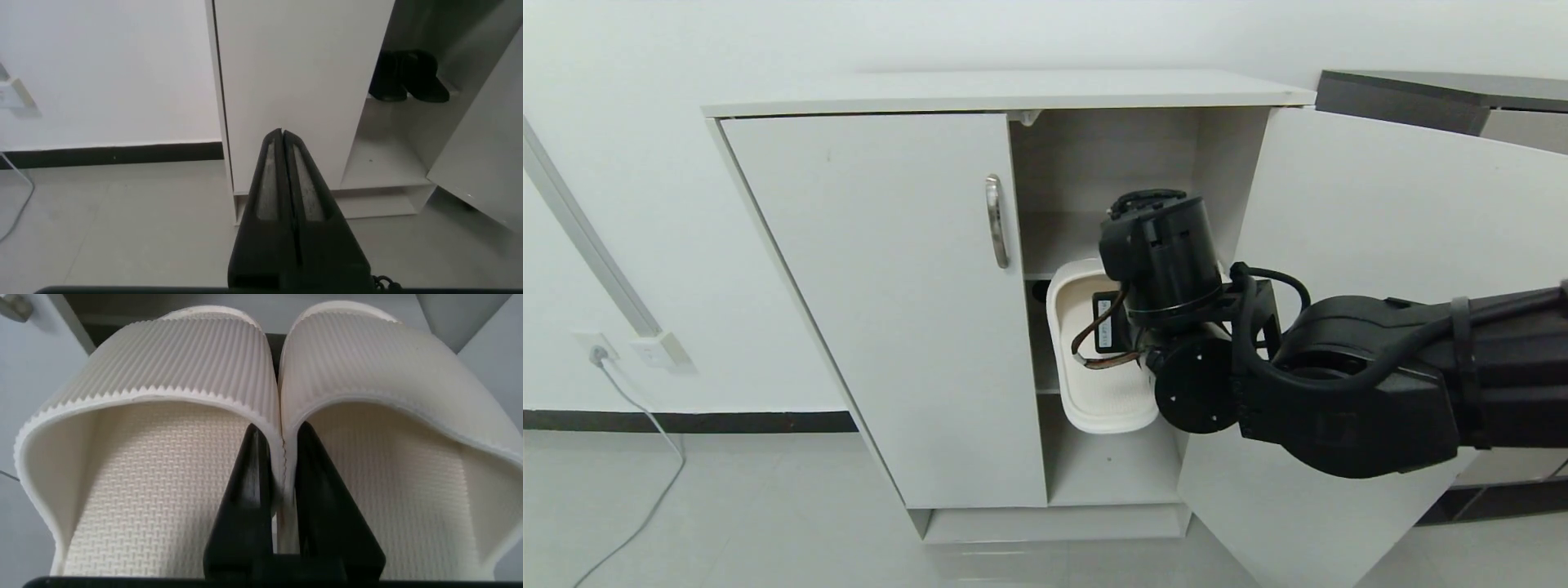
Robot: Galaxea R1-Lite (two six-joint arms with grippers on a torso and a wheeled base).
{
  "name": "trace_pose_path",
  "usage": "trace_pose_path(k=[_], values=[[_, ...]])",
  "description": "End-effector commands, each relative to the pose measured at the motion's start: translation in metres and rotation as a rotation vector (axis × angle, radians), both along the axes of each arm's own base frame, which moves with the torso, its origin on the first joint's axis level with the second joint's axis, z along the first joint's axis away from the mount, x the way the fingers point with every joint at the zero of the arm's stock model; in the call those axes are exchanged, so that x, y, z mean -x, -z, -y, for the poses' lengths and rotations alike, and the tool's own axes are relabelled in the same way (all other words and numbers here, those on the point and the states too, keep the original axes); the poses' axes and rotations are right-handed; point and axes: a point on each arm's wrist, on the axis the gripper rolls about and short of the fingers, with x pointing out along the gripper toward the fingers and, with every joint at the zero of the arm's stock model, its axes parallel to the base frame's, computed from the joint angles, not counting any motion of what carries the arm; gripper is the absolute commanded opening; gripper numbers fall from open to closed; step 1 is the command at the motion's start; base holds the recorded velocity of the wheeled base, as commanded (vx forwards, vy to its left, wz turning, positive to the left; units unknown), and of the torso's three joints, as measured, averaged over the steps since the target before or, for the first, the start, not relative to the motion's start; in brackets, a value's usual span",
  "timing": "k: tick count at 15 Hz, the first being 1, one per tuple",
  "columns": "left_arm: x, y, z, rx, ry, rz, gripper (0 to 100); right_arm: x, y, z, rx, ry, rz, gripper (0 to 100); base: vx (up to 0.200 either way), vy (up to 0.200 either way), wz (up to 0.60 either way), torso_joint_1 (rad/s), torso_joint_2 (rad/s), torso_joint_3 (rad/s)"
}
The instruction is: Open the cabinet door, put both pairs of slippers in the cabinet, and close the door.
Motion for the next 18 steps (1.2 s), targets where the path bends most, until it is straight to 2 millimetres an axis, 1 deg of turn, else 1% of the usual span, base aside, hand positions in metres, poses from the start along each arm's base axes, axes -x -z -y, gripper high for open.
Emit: trace_pose_path(k=[1,6,10,13,14,18], values=[[0.000,0.000,0.000,0.000,-0.001,-0.001,0,0.000,-0.001,0.001,-0.004,0.002,0.003,0,0.200,0.000,0.00,0.002,0.00,0.002],[0.000,0.000,0.000,0.000,0.001,-0.001,0,-0.002,0.000,0.001,0.009,0.003,0.003,0,0.200,0.000,0.00,0.005,0.00,0.000],[0.000,0.000,0.000,0.000,-0.001,-0.001,0,-0.005,0.006,-0.002,0.019,0.003,-0.005,0,0.200,0.000,0.00,0.002,0.01,0.001],[0.000,0.000,0.000,0.000,0.001,-0.001,0,-0.010,0.011,-0.005,0.020,0.006,-0.008,0,0.000,0.000,0.00,0.000,0.00,0.000],[0.000,0.000,0.000,0.000,-0.001,-0.001,0,-0.011,0.010,-0.006,0.011,0.007,0.000,0,0.000,0.000,0.00,0.000,0.00,0.000],[0.000,0.000,0.000,0.002,-0.001,-0.001,0,-0.030,0.008,-0.007,-0.009,0.032,0.034,0,0.000,0.000,0.00,0.000,0.00,0.000]])
